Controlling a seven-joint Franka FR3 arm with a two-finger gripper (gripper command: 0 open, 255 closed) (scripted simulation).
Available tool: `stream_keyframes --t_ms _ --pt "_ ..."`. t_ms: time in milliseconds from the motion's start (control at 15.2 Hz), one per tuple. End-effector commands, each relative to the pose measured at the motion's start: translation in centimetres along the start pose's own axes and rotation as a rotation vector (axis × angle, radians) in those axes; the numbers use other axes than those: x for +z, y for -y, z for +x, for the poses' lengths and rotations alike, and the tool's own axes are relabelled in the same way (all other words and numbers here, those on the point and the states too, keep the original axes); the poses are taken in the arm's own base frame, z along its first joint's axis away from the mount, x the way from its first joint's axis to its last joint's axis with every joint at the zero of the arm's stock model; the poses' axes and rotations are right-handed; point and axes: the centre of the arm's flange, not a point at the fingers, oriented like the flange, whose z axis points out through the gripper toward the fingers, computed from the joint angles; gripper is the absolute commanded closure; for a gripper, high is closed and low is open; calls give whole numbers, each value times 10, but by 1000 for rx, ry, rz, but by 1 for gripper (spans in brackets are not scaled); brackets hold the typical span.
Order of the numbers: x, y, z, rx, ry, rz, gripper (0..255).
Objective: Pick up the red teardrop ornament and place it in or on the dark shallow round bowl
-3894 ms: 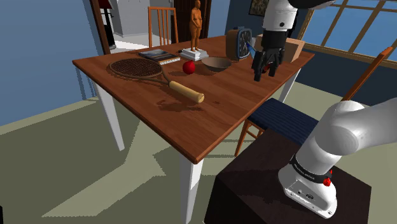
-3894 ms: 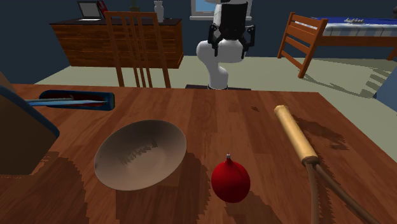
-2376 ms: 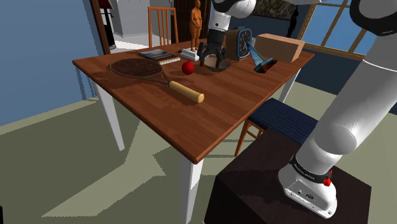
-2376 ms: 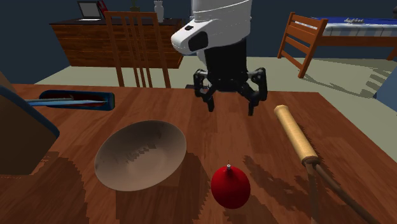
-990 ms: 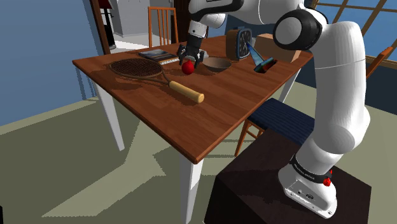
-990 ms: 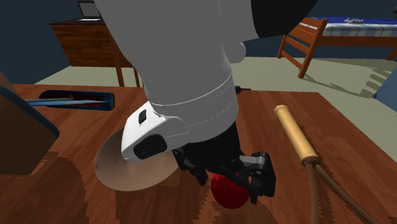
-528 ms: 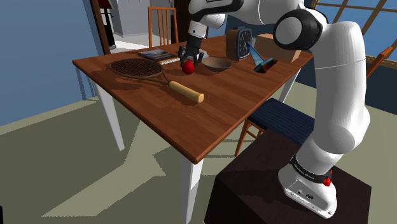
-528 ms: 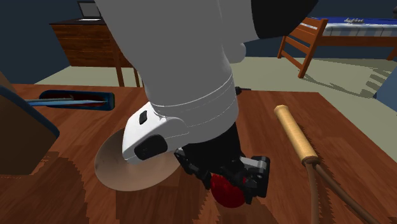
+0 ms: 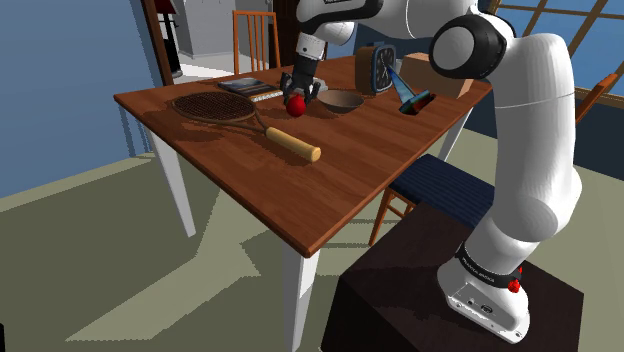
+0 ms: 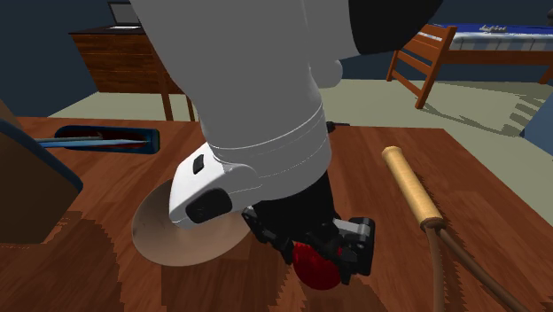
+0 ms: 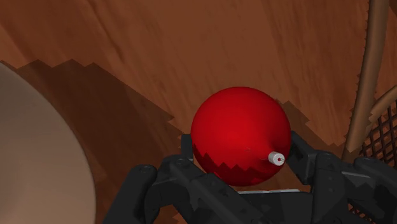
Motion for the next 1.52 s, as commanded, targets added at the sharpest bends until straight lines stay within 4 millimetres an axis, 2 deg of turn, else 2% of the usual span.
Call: stream_keyframes --t_ms 0,1452 --pt "0 0 0 0 1 0 255" --pt "-111 32 -12 0 1 0 255"
